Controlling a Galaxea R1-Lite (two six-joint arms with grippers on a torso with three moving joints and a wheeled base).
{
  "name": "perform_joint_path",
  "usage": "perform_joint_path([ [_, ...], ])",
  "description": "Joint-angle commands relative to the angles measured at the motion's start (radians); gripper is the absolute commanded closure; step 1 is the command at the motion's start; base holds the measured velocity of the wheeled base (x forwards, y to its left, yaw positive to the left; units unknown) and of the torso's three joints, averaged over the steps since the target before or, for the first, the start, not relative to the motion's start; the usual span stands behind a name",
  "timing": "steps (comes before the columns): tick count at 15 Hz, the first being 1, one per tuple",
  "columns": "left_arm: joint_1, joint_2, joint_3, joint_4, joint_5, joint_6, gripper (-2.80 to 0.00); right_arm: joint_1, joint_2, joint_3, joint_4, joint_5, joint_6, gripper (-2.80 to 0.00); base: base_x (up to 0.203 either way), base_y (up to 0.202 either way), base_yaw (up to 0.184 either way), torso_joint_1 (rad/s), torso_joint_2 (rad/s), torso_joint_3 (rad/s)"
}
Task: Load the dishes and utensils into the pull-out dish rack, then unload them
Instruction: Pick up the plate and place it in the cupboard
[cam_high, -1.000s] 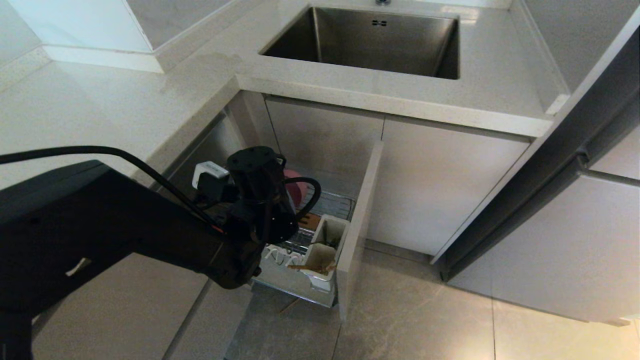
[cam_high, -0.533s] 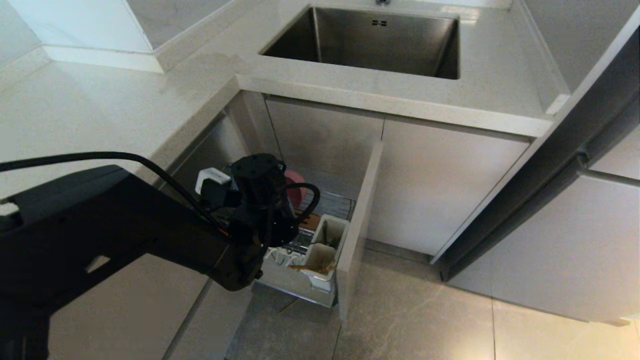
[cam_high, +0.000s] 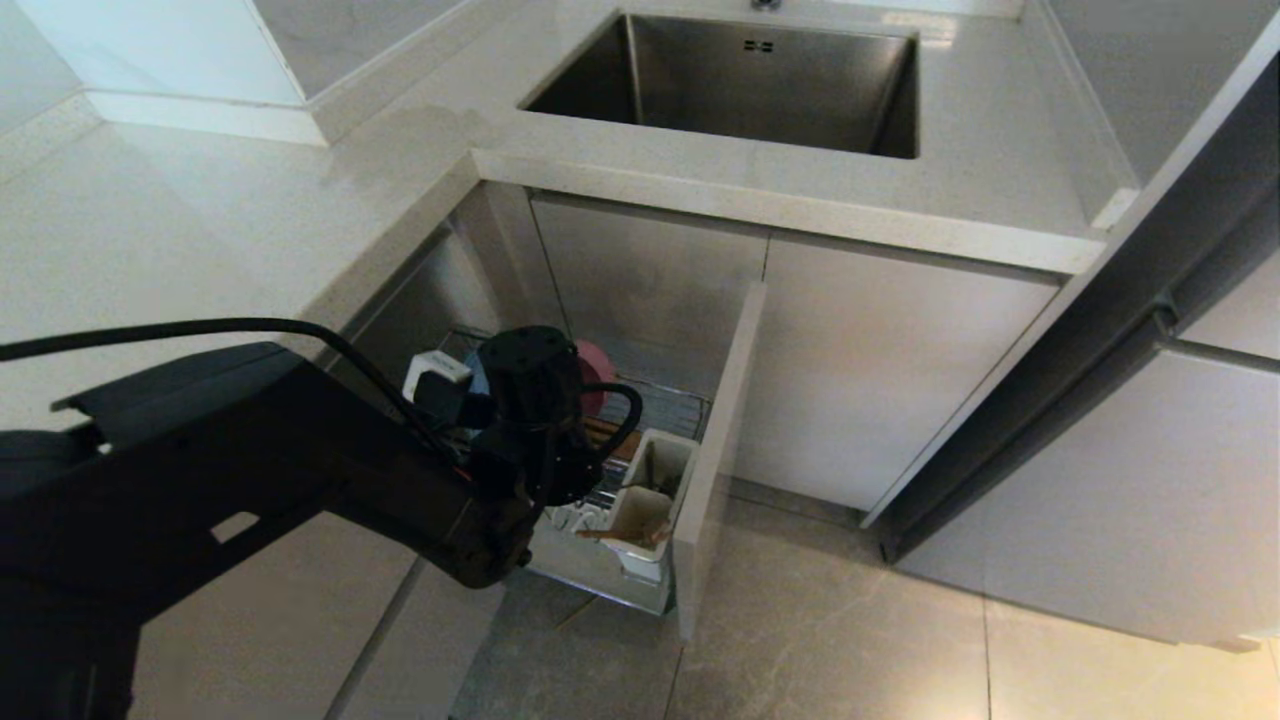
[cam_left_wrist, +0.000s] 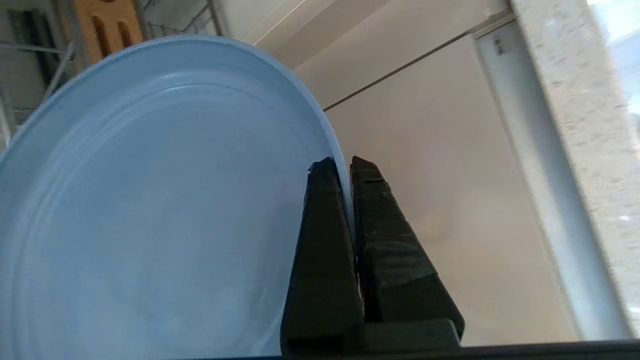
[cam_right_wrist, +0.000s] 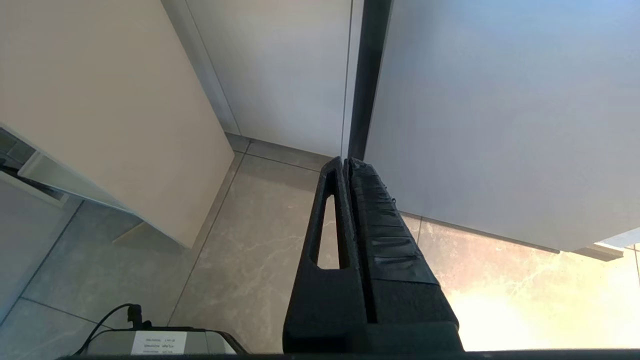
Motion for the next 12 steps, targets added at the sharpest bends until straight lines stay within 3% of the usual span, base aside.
perform_joint_path([
  [1,0.0,0.018,0.004,-0.007,0.006,-0.007,0.0,0.0,0.0,0.008,0.0,0.0,0.0,0.0,0.0,0.0,0.0,0.0,0.0,0.0],
  [6,-0.002,-0.025,-0.007,-0.005,-0.001,0.004,0.0,0.0,0.0,0.009,0.0,0.0,0.0,0.0,0.0,0.0,0.0,0.0,0.0,0.0],
  [12,-0.009,-0.061,-0.03,-0.011,-0.054,0.011,0.0,0.0,0.0,0.009,0.0,0.0,0.0,0.0,0.0,0.0,0.0,0.0,0.0,0.0],
])
